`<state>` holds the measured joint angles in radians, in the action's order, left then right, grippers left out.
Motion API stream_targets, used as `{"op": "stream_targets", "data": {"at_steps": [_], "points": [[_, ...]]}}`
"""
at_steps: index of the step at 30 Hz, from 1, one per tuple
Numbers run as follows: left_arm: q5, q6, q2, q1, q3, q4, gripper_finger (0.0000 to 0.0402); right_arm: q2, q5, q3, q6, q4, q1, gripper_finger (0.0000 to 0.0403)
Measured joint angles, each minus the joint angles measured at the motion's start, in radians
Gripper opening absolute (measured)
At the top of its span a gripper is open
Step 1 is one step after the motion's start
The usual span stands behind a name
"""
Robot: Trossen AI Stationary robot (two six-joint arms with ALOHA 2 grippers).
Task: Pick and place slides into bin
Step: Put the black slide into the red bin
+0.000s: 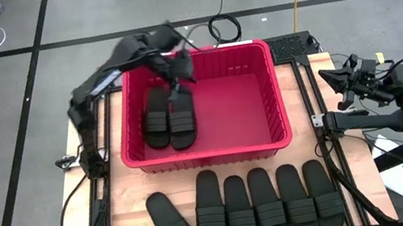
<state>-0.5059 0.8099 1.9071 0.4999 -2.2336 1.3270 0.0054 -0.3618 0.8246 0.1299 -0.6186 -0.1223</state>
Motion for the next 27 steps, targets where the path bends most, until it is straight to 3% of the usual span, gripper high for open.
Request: {"op": "stream_targets", "data": {"at_steps": [3, 6, 8, 14, 19, 23, 27], "points": [[-0.053, 0.062, -0.1, -0.051, -0.03, -0.064, 0.0081, 0.0, 0.0, 0.0, 0.0, 0.0, 0.0, 0.0], [-0.163, -0.032, -0.187, -0.081, -0.032, -0.129, 0.0014, 0.0, 0.0, 0.0, 0.0, 0.0, 0.0, 0.0], [-0.189, -0.152, -0.226, -0.099, -0.032, -0.132, 0.0013, 0.0, 0.0, 0.0, 0.0, 0.0, 0.0, 0.0], [-0.107, -0.39, -0.303, -0.218, -0.012, -0.098, 0.0003, 0.0, 0.0, 0.0, -0.017, 0.0, 0.0, 0.0], [-0.243, -0.544, -0.343, -0.35, 0.088, -0.26, 0.0001, 0.0, 0.001, 0.0, -0.008, 0.001, 0.0, 0.0], [-0.162, -0.589, -0.412, -0.43, 0.261, -0.388, 0.0, 0.0, 0.001, 0.0, 0.019, 0.021, 0.0, 0.0], [-0.114, -0.667, -0.56, -0.468, 0.559, -0.633, 0.0, 0.0, 0.002, 0.0, 0.023, 0.047, 0.0, 0.0]]}}
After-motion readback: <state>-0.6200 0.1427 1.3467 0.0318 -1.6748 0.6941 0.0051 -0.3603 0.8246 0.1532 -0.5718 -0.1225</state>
